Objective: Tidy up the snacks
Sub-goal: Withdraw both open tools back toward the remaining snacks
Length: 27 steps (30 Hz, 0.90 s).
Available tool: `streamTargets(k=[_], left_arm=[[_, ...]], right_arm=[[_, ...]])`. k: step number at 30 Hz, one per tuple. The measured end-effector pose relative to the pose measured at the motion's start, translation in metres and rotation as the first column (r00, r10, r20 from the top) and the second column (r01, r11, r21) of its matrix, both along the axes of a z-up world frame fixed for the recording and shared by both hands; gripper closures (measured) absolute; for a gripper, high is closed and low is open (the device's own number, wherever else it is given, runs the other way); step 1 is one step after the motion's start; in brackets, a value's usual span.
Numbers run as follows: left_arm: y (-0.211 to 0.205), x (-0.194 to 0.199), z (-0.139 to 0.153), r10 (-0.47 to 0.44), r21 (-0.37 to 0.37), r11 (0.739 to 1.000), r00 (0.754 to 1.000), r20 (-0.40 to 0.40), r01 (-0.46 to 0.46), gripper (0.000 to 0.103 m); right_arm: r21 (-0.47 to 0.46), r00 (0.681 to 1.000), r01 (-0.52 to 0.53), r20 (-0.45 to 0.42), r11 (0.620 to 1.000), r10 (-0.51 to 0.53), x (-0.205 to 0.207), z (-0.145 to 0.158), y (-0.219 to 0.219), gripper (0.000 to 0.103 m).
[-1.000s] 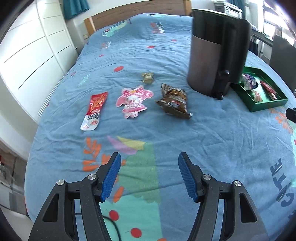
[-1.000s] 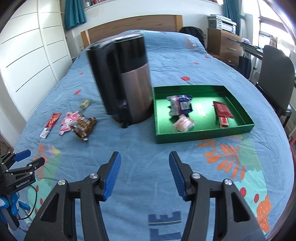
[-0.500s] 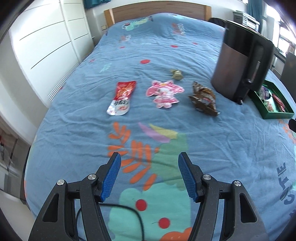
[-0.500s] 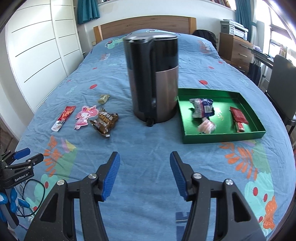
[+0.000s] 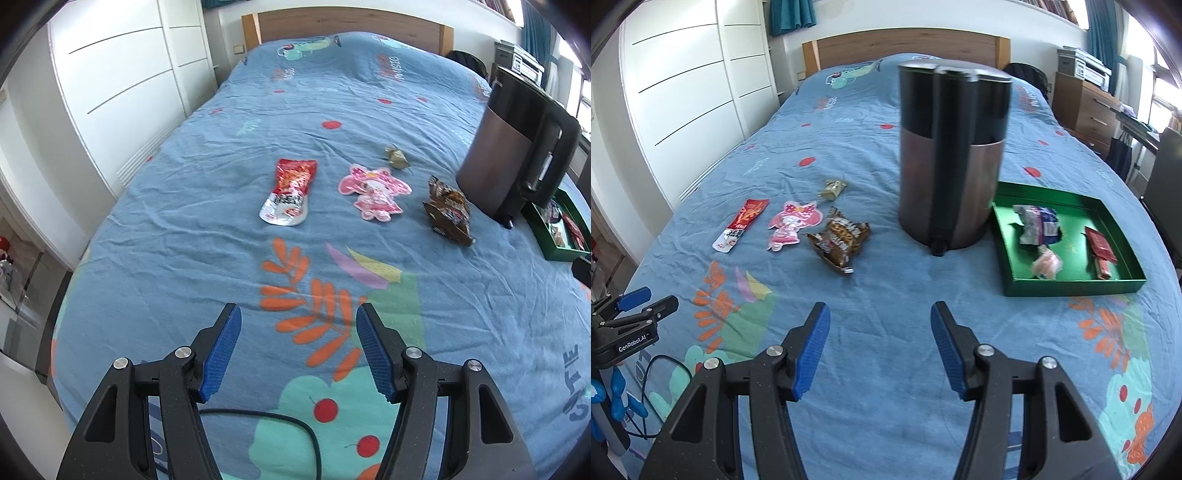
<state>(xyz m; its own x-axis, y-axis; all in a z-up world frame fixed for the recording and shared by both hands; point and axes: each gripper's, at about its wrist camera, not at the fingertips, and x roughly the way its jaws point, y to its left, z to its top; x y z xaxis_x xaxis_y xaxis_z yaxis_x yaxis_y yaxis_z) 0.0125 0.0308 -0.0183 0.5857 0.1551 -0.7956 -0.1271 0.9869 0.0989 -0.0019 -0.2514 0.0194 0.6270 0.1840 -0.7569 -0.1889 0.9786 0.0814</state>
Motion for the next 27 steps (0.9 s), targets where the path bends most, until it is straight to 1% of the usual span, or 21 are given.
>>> streamTargets(k=[6,19,23,27], left_arm=[[0.012,0.006,0.0,0.008,0.002,1.0,1.0,0.015,-0.008,0.042],[0.044,0.033,-0.024,0.048,-0.018,0.999,0.999,-0.025,-0.048,0.041],[0.047,0.043,-0.028,0.044,-0.026,0.999,0.999,-0.03,-0.045,0.041],[0.044,0.058,-0.029,0.029,-0.059,0.998,0.999,-0.031,-0.031,0.041]], right_arm=[[-0.002,0.999,-0.028,-0.016,1.0,0.028,0.01,-0.011,0.023,0.0],[0.009,0.999,-0.034,-0.038,0.999,0.034,0.04,-0.031,0.051,0.0],[0.022,0.999,-0.014,-0.042,1.0,0.015,0.049,-0.037,0.054,0.0],[0.036,0.999,0.012,-0.048,0.999,-0.01,0.061,-0.042,0.056,0.0]])
